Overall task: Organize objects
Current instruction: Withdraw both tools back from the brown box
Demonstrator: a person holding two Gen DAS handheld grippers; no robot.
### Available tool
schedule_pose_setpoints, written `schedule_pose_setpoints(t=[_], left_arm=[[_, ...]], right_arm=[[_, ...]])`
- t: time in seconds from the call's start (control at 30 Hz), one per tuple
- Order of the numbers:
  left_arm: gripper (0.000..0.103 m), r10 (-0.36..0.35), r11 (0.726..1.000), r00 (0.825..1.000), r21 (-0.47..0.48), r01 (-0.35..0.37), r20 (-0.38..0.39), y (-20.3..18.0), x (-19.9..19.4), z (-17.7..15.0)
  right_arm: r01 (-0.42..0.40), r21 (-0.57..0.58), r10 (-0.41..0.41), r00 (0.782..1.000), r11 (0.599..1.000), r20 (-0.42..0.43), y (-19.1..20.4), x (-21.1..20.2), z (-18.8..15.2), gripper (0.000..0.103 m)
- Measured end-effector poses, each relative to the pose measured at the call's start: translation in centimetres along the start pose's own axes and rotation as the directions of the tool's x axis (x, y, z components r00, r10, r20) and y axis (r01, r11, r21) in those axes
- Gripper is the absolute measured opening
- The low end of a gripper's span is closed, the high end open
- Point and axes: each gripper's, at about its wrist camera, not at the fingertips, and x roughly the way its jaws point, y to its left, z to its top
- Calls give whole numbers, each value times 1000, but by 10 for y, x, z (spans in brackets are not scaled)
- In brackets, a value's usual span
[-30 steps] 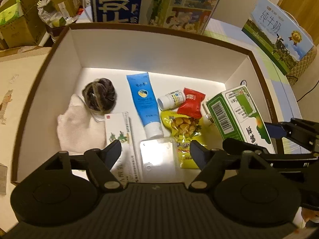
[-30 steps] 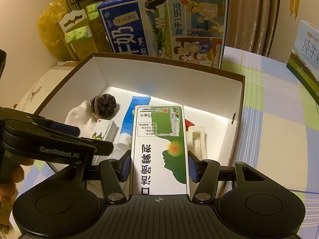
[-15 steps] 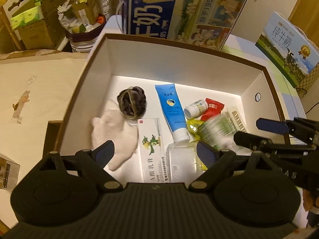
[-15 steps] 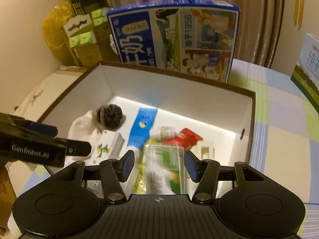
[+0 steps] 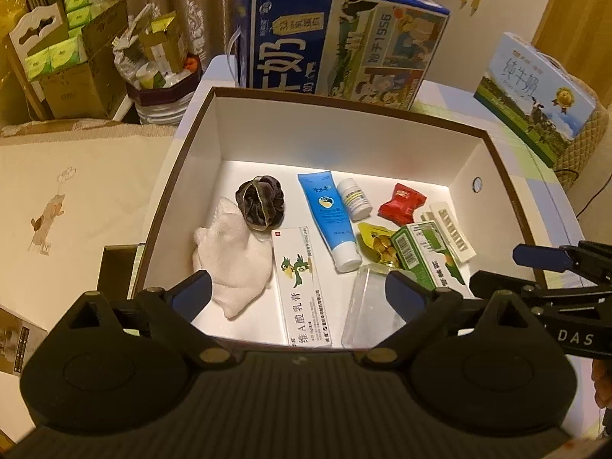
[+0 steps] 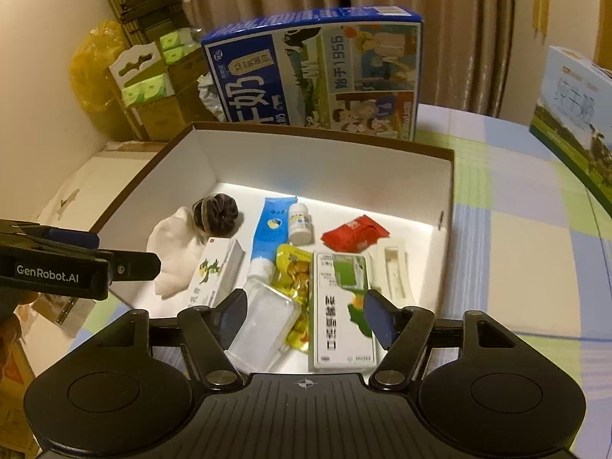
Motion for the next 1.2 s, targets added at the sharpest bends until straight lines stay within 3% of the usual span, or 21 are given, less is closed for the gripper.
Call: schedule_pose_setpoints(t=[0.47,1.2], left_arm=[[102,-13,1000,997,18,11,76,-30,-52,-44],[102,-48,998,998,43,46,38,-144,-96,-133]], right_arm=[[9,49,-10,1000,999,22,-10,-66,-39,66],[44,119,-45,999,992,12,-80,-174,-135,66]])
